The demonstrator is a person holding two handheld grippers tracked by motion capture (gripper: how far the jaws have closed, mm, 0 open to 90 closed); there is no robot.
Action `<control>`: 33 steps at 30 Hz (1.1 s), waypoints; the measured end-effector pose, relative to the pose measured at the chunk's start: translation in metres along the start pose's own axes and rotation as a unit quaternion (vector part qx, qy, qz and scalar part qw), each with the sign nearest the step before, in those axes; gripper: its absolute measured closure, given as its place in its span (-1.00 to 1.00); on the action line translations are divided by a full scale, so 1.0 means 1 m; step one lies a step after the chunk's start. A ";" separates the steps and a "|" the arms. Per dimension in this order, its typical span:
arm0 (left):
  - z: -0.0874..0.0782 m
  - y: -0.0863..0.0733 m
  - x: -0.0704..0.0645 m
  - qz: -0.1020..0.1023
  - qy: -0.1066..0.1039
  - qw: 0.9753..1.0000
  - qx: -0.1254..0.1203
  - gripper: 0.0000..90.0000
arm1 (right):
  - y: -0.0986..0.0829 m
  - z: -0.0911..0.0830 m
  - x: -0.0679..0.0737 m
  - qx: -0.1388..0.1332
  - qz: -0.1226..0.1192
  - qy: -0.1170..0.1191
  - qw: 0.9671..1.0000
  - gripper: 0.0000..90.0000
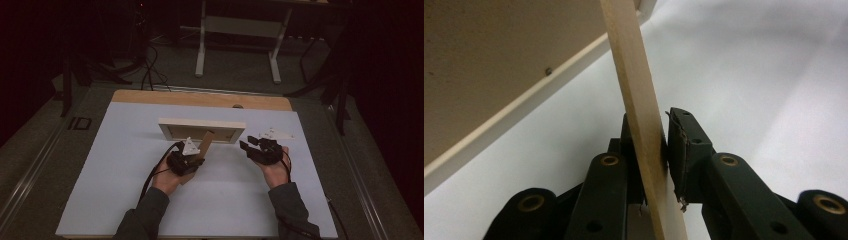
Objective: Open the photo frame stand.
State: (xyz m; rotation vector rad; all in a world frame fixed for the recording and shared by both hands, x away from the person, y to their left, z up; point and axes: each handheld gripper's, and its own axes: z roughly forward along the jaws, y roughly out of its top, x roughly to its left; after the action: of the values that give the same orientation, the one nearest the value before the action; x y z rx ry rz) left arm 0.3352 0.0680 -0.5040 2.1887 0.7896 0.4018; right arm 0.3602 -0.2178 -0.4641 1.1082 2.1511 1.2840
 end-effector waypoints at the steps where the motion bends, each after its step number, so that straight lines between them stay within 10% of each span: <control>1: 0.000 0.000 0.000 -0.001 -0.001 1.000 0.000 0.75 | -0.001 0.000 0.000 0.001 0.002 0.000 1.000 0.27; 33: -0.048 -0.016 0.028 -0.061 -0.047 0.995 -0.057 0.38 | -0.030 -0.007 0.002 -0.005 0.059 0.005 0.998 0.22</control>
State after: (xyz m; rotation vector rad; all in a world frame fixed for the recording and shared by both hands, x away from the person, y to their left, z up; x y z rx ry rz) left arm 0.3252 0.1209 -0.4832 2.0268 0.8243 0.2739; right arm 0.3419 -0.2281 -0.4864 1.2427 2.1123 1.3519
